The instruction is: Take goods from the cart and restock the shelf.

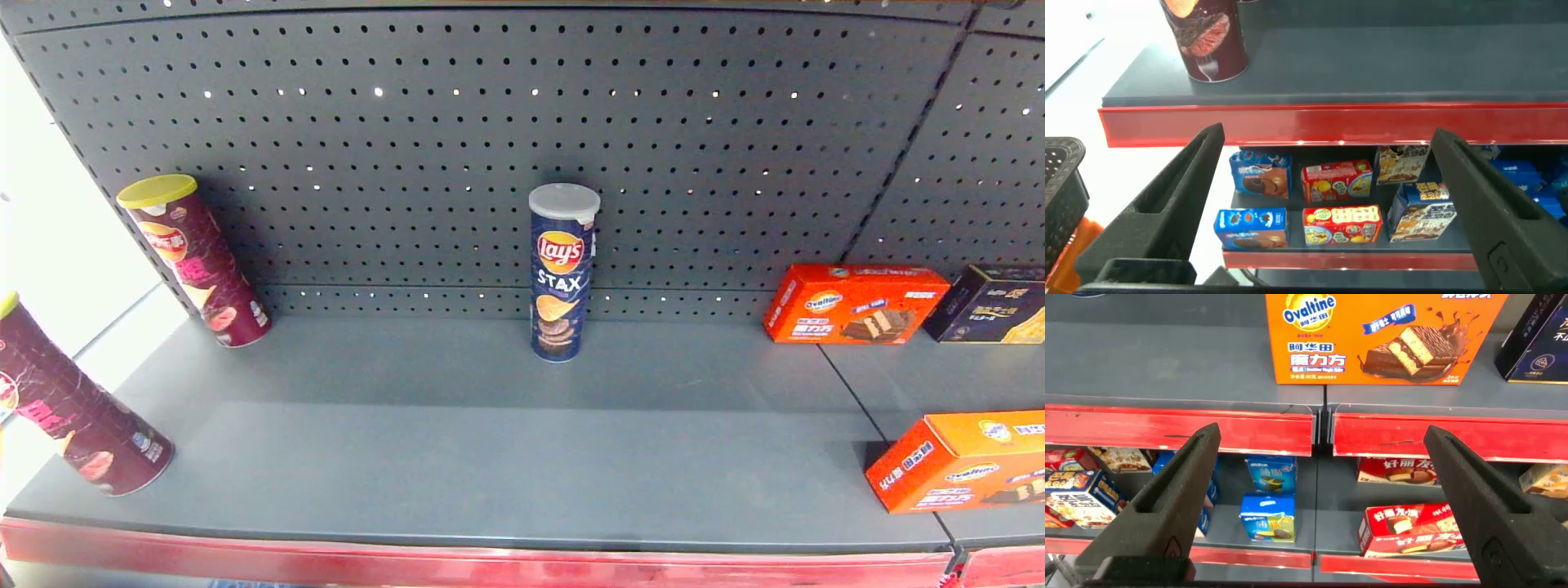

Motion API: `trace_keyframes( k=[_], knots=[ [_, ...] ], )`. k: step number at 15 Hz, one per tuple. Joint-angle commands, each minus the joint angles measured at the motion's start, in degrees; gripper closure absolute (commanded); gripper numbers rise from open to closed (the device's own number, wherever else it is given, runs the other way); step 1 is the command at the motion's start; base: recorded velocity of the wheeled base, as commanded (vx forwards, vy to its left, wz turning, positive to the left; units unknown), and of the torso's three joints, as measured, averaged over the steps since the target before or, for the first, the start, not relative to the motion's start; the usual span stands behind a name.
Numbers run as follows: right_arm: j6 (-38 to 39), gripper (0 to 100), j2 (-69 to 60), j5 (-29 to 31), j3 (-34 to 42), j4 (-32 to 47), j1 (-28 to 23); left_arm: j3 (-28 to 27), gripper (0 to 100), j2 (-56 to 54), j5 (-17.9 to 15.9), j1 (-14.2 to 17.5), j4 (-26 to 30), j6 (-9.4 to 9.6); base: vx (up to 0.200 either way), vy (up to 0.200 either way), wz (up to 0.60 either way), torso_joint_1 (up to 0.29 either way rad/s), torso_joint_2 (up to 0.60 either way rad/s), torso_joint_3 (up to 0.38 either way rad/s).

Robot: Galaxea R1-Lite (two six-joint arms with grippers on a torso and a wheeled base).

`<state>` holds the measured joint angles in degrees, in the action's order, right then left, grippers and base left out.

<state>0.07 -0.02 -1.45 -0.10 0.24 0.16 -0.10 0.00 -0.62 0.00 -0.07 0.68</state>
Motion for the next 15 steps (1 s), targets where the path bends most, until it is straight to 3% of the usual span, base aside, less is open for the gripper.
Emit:
trace_keyframes(
  k=[1,7,15],
  knots=[
    [0.0,0,0.0,0.0,0.0,0.0,0.0,0.0,0,0.0,0.0,0.0,0.0,0.02,0.0,0.0,0.0,0.0,0.0,0.0],
    [0.0,0,0.0,0.0,0.0,0.0,0.0,0.0,0,0.0,0.0,0.0,0.0,0.02,0.0,0.0,0.0,0.0,0.0,0.0],
    [0.0,0,0.0,0.0,0.0,0.0,0.0,0.0,0,0.0,0.0,0.0,0.0,0.02,0.0,0.0,0.6,0.005,0.0,0.002]
  ],
)
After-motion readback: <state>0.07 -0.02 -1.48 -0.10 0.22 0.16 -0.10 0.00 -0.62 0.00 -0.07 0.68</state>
